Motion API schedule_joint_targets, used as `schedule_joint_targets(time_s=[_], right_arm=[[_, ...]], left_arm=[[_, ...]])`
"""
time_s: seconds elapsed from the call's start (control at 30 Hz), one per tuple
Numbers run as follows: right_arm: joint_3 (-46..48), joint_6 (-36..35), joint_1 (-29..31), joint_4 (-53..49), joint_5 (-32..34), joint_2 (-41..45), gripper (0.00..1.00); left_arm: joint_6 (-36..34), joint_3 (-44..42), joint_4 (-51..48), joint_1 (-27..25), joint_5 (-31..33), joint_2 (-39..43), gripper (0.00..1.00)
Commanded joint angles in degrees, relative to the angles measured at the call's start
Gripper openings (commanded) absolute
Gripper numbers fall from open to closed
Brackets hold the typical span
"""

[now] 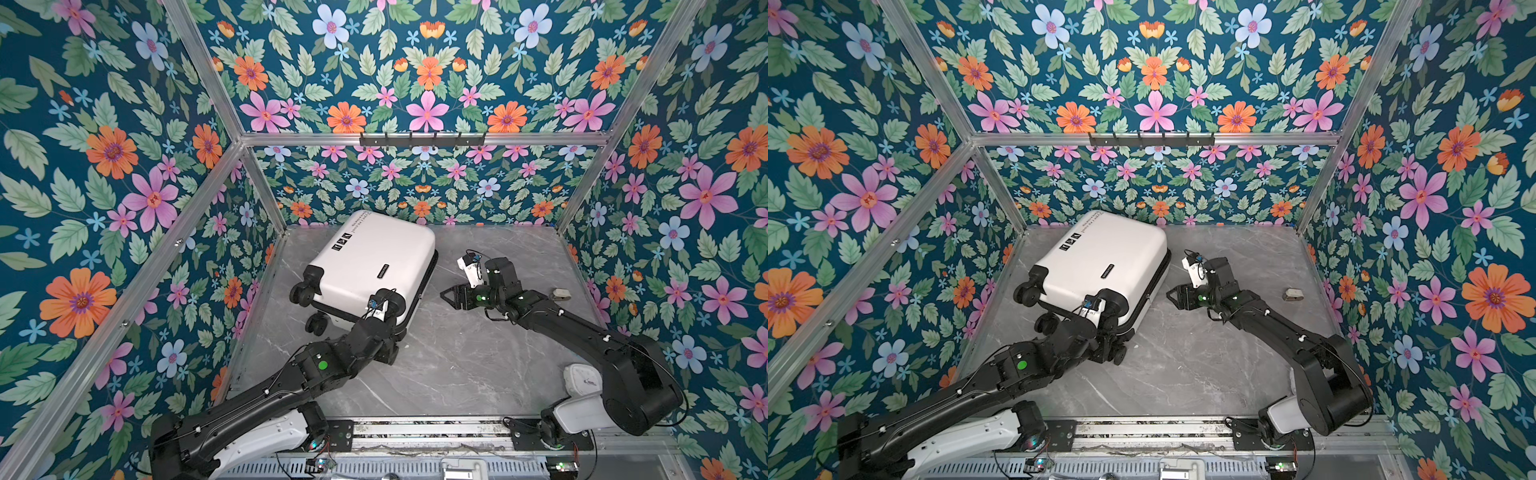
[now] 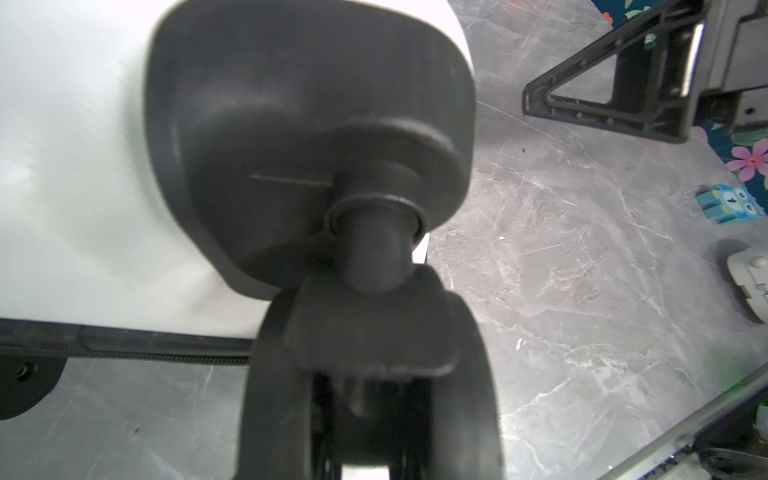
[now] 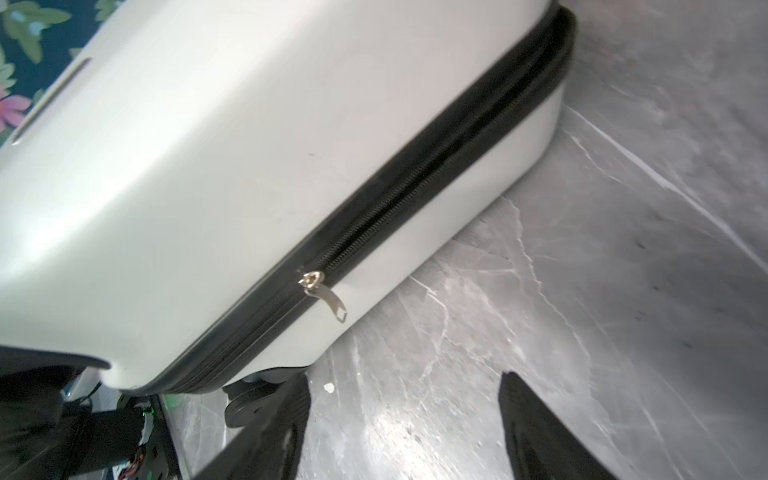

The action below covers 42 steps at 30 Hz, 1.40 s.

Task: Pack the luggage

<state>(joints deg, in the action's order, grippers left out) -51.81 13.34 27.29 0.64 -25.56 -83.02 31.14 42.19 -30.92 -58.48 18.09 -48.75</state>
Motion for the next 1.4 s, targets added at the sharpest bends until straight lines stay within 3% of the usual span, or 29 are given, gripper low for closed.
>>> schedule_joint_targets(time_s=[0.0,0.23,0.57,0.97,1.37], right_arm=[[-1.0,-6.4,3.9,3.0,-2.5,-0.9,0.73],[-1.5,-9.4,7.8,7.3,-1.4,-4.5,0.68],[-7.3,-10.7,7.9,4.4,-5.1,-11.4,0.46],[-8.7,-9.7,8.0,5.3,-4.9,-16.2,0.45],[-10.5,-8.0,8.0,7.6,-5.3,-18.3,0.32]], left_arm=[[2.2,-0.3,3.2,0.4,8.5,2.2,0.0],[2.5,-0.4,1.2,0.4,9.1,3.7,0.0],[3.1,-1.3,1.6,0.5,8.3,4.5,0.0],[3.6,-1.7,2.7,0.5,6.9,3.9,0.0],[3.8,-1.6,2.4,0.5,6.5,3.9,0.0]])
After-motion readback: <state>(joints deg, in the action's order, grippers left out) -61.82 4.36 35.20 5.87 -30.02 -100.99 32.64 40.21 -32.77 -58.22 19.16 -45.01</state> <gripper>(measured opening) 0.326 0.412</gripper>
